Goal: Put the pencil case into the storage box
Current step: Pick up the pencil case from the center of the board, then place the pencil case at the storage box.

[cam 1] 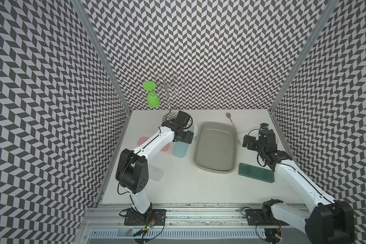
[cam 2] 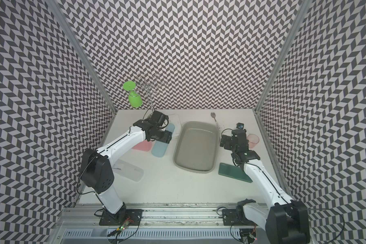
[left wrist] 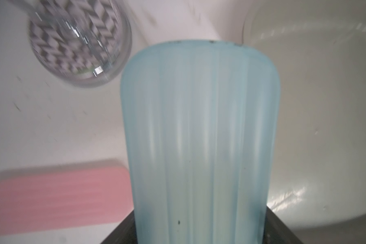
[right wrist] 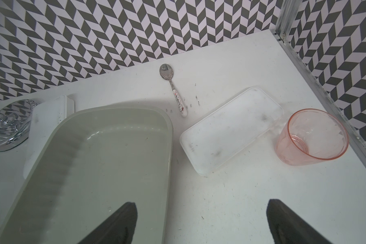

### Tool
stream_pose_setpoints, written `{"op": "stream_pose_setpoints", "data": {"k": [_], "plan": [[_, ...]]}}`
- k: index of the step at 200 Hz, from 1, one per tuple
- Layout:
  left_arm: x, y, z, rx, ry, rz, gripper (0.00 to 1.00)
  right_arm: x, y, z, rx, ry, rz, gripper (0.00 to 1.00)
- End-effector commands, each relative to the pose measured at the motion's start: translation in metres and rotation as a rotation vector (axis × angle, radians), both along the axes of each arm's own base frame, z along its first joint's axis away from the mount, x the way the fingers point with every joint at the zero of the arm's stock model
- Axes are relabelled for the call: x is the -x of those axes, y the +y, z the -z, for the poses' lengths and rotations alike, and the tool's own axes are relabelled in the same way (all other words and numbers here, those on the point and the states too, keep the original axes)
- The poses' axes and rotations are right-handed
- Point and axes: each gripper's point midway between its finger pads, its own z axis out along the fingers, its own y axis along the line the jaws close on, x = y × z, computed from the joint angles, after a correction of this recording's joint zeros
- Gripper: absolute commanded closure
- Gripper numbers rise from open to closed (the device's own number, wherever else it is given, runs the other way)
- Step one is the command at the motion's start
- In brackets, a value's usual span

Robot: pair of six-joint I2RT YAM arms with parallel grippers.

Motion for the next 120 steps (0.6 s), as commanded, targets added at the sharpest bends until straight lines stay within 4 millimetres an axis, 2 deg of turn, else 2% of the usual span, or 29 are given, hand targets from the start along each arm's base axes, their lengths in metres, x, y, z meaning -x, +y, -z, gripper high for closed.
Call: {"op": "stream_pose_setpoints", "data": {"k": [1,22,35,57,79,101,120], "plan": [[-0.018,0.001,-0.015,-0.088,-0.058,0.018,0.22,-0.008,0.000,-0.027,-0.010,-0.096,0.013,0.01],[-0.041,-0.019,-0.037,-0.074,-0.173,0.036,0.22,-0.010,-0.002,-0.031,-0.008,-0.115,0.026,0.00],[-0.050,-0.041,-0.044,-0.067,-0.244,0.087,0.22,-0.010,-0.004,-0.033,-0.005,-0.121,0.036,0.00],[-0.061,-0.080,-0.043,-0.103,-0.339,0.194,0.21,-0.010,-0.008,-0.038,0.009,-0.133,0.054,0.00],[-0.077,-0.107,-0.042,-0.058,-0.364,0.208,0.21,-0.007,-0.016,-0.044,0.018,-0.148,0.087,0.00],[-0.080,-0.142,-0.048,-0.013,-0.410,0.274,0.22,0.000,-0.024,-0.049,0.009,-0.160,0.120,0.01],[-0.073,-0.167,-0.043,0.001,-0.419,0.330,0.22,0.006,-0.028,-0.051,-0.007,-0.169,0.143,0.00]]}}
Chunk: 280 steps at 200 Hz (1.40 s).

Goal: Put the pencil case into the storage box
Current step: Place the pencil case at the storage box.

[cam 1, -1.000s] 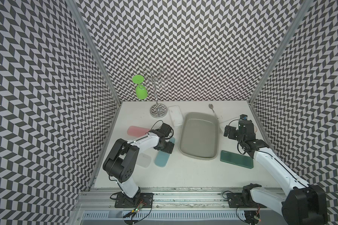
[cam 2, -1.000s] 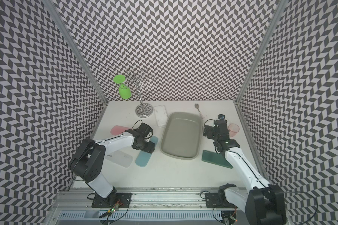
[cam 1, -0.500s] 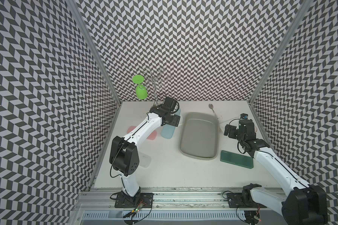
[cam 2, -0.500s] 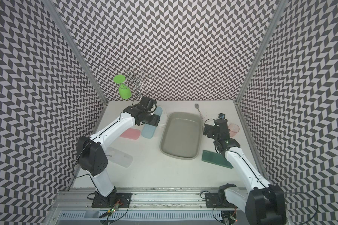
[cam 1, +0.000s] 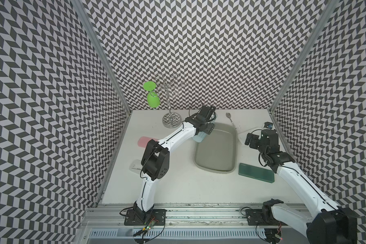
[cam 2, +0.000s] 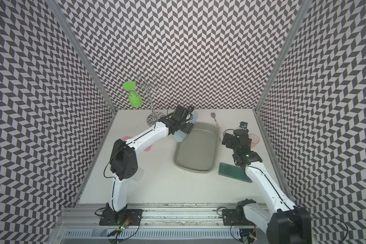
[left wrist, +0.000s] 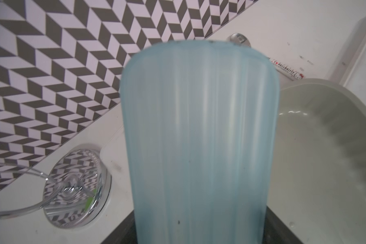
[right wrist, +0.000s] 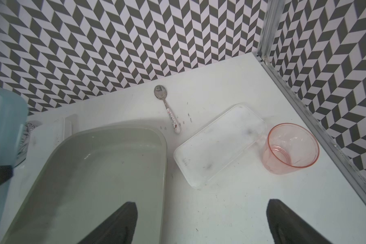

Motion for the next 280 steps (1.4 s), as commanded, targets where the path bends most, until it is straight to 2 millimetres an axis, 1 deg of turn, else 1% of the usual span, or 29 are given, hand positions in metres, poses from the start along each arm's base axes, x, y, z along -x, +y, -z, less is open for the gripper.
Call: {"op": "stream_pose_setpoints", "data": {"k": [1,14,27,63,75,86,100,113,123,144,164,175,195,224,256,268,280], "plan": [[-0.004,-0.034,-0.034,0.070,-0.104,0.077,0.22,0.004,-0.010,-0.022,-0.023,-0.073,0.058,0.00],[0.002,-0.043,-0.021,0.068,-0.077,0.084,0.22,0.008,-0.010,-0.019,-0.032,-0.065,0.057,0.00],[0.012,-0.050,-0.004,0.053,-0.039,0.093,0.22,0.011,-0.009,-0.012,-0.039,-0.050,0.055,0.00],[0.035,-0.060,0.037,0.016,0.057,0.099,0.22,0.017,-0.008,0.001,-0.045,-0.022,0.048,0.01],[0.037,-0.060,0.050,0.006,0.083,0.095,0.22,0.017,-0.007,0.004,-0.049,-0.014,0.041,0.01],[0.037,-0.061,0.057,0.016,0.102,0.084,0.22,0.017,-0.006,0.005,-0.051,-0.009,0.035,0.00],[0.034,-0.058,0.068,0.027,0.139,0.036,0.22,0.017,-0.005,0.006,-0.050,0.002,0.028,0.00],[0.031,-0.050,0.079,0.020,0.177,-0.025,0.22,0.018,-0.004,0.008,-0.046,0.013,0.023,0.00],[0.032,-0.047,0.086,0.020,0.202,-0.050,0.22,0.019,-0.004,0.008,-0.047,0.016,0.020,0.00],[0.035,-0.052,0.088,0.032,0.199,-0.018,0.22,0.020,-0.003,0.011,-0.046,0.025,0.012,0.00],[0.042,-0.068,0.086,0.028,0.184,0.110,0.22,0.021,-0.001,0.014,-0.048,0.038,0.004,0.00],[0.043,-0.072,0.086,0.003,0.168,0.155,0.22,0.021,0.000,0.015,-0.048,0.047,-0.003,0.00],[0.041,-0.070,0.090,-0.050,0.140,0.200,0.22,0.025,0.000,0.013,-0.040,0.064,-0.012,0.00],[0.043,-0.065,0.106,-0.198,0.081,0.284,0.21,0.032,0.000,0.013,-0.049,0.082,-0.013,0.00],[0.066,-0.056,0.135,-0.405,0.027,0.494,0.18,0.043,0.006,0.021,-0.115,0.120,-0.018,0.00],[0.073,-0.054,0.141,-0.428,0.026,0.551,0.18,0.046,0.008,0.025,-0.135,0.129,-0.019,0.01],[0.080,-0.056,0.142,-0.429,0.024,0.602,0.20,0.047,0.009,0.029,-0.148,0.138,-0.017,0.00]]}}
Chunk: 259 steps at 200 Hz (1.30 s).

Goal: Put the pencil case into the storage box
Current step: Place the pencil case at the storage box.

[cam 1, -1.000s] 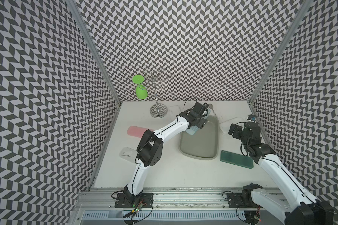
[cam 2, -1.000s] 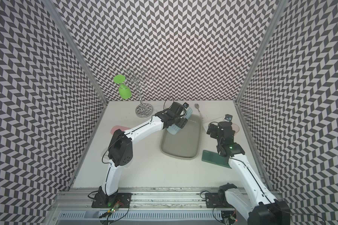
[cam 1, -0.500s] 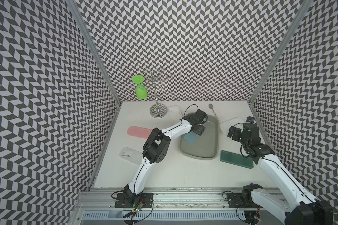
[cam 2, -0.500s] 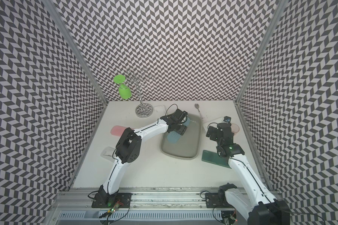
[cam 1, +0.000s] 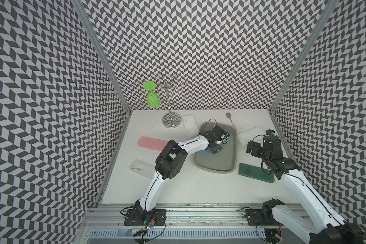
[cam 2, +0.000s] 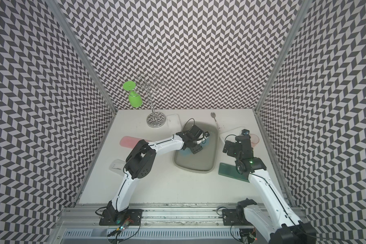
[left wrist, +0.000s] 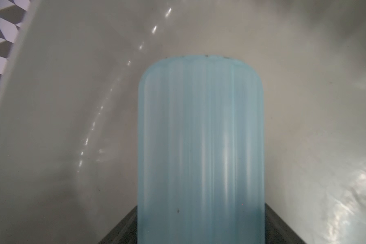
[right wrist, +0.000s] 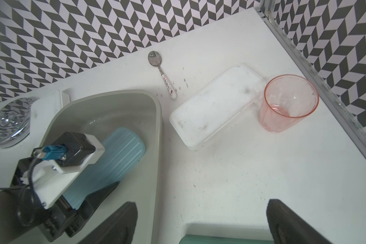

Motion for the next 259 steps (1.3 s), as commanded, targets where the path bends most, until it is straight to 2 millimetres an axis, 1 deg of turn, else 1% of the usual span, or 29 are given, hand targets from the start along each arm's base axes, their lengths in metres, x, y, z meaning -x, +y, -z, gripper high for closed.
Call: {"op": "stream_pose_setpoints", "data": {"k": [1,18,42,67,81,93,98,103,133,152,161,169,187,195,202,206,215,221,229,259], "plan": [[0.018,0.002,0.009,-0.098,-0.023,0.187,0.20,0.003,0.003,-0.003,-0.059,-0.007,0.009,0.00],[0.027,-0.004,0.005,-0.093,-0.034,0.241,0.20,0.003,0.004,0.000,-0.066,0.004,0.010,0.00],[0.038,-0.009,0.001,-0.090,-0.053,0.310,0.20,0.002,0.004,-0.003,-0.069,0.003,0.016,0.01],[0.043,-0.009,-0.003,-0.081,-0.079,0.345,0.15,0.003,0.004,-0.003,-0.071,0.008,0.020,0.00],[0.045,-0.009,-0.002,-0.088,-0.073,0.353,0.14,0.004,0.004,-0.003,-0.073,0.012,0.023,0.00],[0.048,-0.007,-0.004,-0.083,-0.066,0.353,0.08,0.004,0.004,-0.003,-0.077,0.011,0.024,0.00],[0.049,-0.007,-0.006,-0.078,-0.065,0.350,0.03,0.004,0.004,-0.004,-0.079,0.010,0.025,0.00],[0.049,-0.006,-0.009,-0.073,-0.066,0.343,0.00,0.005,0.004,-0.004,-0.081,0.009,0.026,0.01],[0.043,-0.002,-0.031,-0.061,-0.093,0.273,0.00,0.004,0.004,-0.008,-0.082,0.000,0.025,0.00],[0.029,0.002,-0.054,-0.021,-0.123,0.164,0.00,-0.002,0.005,-0.017,-0.073,-0.024,0.010,0.01],[0.021,0.004,-0.069,0.027,-0.130,0.086,0.00,-0.007,0.007,-0.021,-0.064,-0.041,-0.002,0.00],[0.014,0.006,-0.083,0.076,-0.130,-0.002,0.00,-0.014,0.008,-0.024,-0.050,-0.056,-0.019,0.00],[0.009,0.013,-0.107,0.158,-0.088,-0.180,0.00,-0.033,0.011,-0.027,-0.015,-0.072,-0.050,0.00],[0.009,0.019,-0.116,0.194,-0.060,-0.285,0.00,-0.045,0.014,-0.027,-0.001,-0.073,-0.069,0.00],[0.013,0.025,-0.120,0.217,-0.010,-0.368,0.00,-0.054,0.017,-0.023,0.009,-0.068,-0.089,0.01],[0.015,0.030,-0.122,0.228,0.013,-0.416,0.00,-0.062,0.021,-0.025,0.022,-0.080,-0.116,0.01],[0.022,0.040,-0.126,0.257,0.061,-0.538,0.00,-0.078,0.028,-0.023,0.041,-0.078,-0.168,0.00],[0.030,0.045,-0.128,0.270,0.110,-0.594,0.00,-0.089,0.033,-0.019,0.059,-0.066,-0.205,0.00],[0.042,0.049,-0.129,0.292,0.161,-0.647,0.00,-0.103,0.039,-0.017,0.077,-0.056,-0.243,0.00],[0.081,0.059,-0.136,0.410,0.358,-0.809,0.00,-0.163,0.060,0.006,0.149,0.008,-0.424,0.01]]}}
